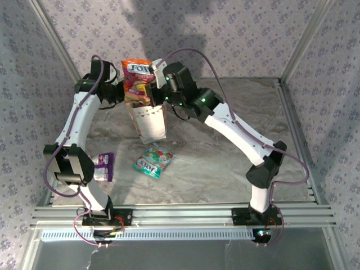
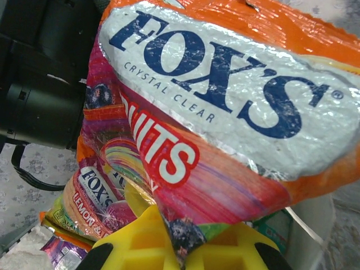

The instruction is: Place the snacks into the paper bag

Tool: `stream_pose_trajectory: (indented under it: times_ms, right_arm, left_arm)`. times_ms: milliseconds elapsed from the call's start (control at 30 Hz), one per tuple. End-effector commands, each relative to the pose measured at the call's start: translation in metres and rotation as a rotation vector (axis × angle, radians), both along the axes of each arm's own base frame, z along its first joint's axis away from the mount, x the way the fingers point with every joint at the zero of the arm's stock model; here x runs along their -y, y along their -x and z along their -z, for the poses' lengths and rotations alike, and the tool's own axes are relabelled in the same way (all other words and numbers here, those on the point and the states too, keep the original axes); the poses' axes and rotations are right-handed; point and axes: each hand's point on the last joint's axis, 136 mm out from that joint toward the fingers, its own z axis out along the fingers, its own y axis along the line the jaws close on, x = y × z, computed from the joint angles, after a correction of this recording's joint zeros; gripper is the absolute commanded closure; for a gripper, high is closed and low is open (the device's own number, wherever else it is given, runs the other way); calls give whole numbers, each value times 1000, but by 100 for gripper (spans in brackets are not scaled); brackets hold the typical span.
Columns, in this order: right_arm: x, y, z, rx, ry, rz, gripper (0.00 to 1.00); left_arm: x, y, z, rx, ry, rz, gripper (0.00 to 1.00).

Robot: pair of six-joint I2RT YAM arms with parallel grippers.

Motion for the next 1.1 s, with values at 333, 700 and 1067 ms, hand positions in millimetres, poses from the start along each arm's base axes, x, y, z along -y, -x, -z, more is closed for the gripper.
stream_pose_trajectory:
  times_ms: [333, 700, 1067]
  right_arm:
    - [-38, -27, -11, -1, -175, -196, 95]
    - [-25, -55, 22, -56, -98, -124, 95]
    - [-4, -73, 51, -88, -19, -43, 95]
  left_arm:
    - [-5, 13, -4, 8, 40, 24, 97]
    - [-6, 12, -10, 20, 54, 26, 98]
    - [-5, 14, -25, 50, 58, 33, 98]
